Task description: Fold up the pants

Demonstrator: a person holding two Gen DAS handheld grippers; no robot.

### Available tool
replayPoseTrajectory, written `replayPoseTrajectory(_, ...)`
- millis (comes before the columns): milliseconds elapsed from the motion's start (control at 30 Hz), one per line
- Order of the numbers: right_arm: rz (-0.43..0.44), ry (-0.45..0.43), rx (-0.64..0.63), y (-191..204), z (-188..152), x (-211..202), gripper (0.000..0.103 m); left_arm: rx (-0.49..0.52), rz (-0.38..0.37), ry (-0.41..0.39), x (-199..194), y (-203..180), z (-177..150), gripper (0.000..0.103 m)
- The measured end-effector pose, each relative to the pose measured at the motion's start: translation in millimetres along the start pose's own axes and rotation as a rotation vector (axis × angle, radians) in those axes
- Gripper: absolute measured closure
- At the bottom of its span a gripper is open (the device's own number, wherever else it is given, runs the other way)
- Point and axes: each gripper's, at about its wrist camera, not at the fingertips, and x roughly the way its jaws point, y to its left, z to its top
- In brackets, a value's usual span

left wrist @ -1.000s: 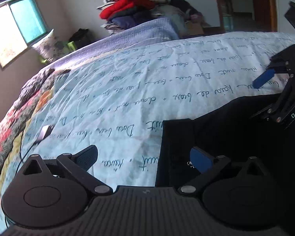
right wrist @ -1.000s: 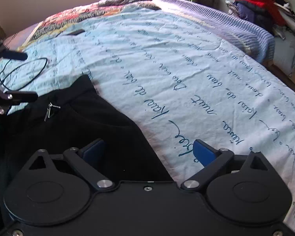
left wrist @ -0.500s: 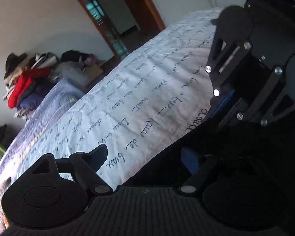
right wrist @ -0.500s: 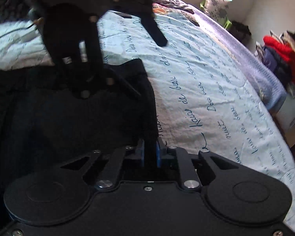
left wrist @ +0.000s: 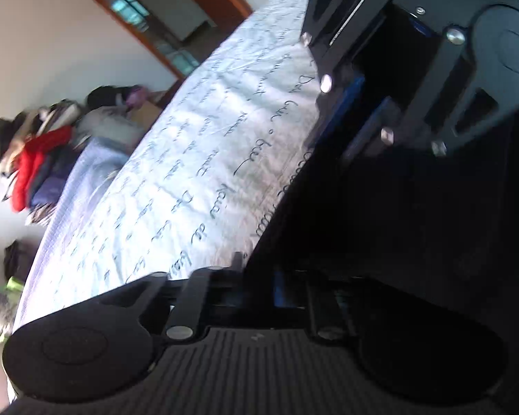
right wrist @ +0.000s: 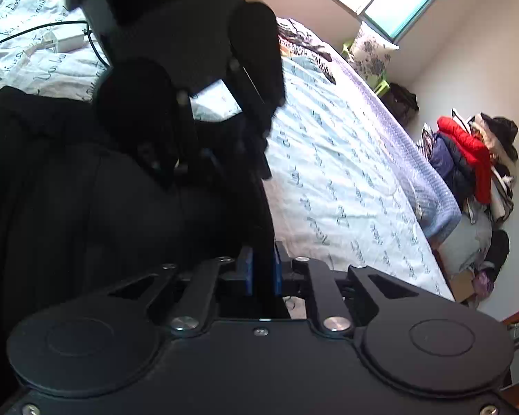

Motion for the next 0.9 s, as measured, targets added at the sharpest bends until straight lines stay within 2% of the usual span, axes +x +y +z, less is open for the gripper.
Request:
replayPoseTrajectory(100, -0.004, 0.060, 0.042, -9.3, -21.9, 2.8, 0.075, -0.023, 0.079, -0.022, -11.3, -10.2, -4.6, 0.087)
replayPoseTrajectory(200, -0.029, 0.131, 0.137, -23.8, -50.9, -0.1, 0.075, -0.043, 0.126, -0.034, -23.4, -17.9, -8.8, 0.087)
replayPoseTrajectory(233, -0.034, 0.150, 0.175, -29.8, -59.0, -1.5, 0.085, -0.050, 0.139, -0.037, -28.0, -20.1, -9.0, 0.087)
replayPoseTrajectory(300, -0.051, 0.169, 0.242, -37.3, -70.9, -9.2, 0.098, -0.069, 0.165, -0.033, -35.9, -21.2, -12.0, 0.091)
replayPoseTrajectory(400, -0.099, 0.132, 0.267, -24.9, -68.4, -36.8, 0.098, -0.119, 0.200, -0.028, -57.7, -21.0, -19.7, 0.093)
replayPoseTrajectory(500, -0.123, 0.081, 0.225, 7.3, -52.9, -72.1, 0.099, -0.190, 0.227, -0.043, -93.7, -27.9, -34.6, 0.095)
replayPoseTrajectory(567, -0.131, 0.053, 0.189, 31.7, -43.7, -93.1, 0.101, -0.186, 0.244, -0.030, -108.4, -36.5, -42.1, 0.095)
replayPoseTrajectory(633, -0.129, 0.027, 0.170, 51.2, -35.1, -110.2, 0.103, -0.200, 0.215, -0.027, -122.3, -43.0, -45.1, 0.094)
replayPoseTrajectory(733, -0.131, 0.007, 0.148, 75.5, -25.2, -128.9, 0.103, -0.315, 0.099, -0.066, -142.5, -41.3, -40.7, 0.079)
replayPoseTrajectory(800, -0.118, 0.022, 0.126, 88.1, -26.3, -131.7, 0.103, -0.399, 0.086, -0.070, -142.2, -39.5, -31.2, 0.046)
replayPoseTrajectory(867, -0.189, 0.014, 0.099, 89.0, -22.4, -123.4, 0.103, -0.481, 0.088, -0.076, -137.7, -35.3, -23.2, 0.030)
replayPoseTrajectory(900, -0.215, -0.002, 0.127, 82.3, -17.9, -119.7, 0.097, -0.522, 0.085, -0.069, -135.6, -33.3, -20.8, 0.028)
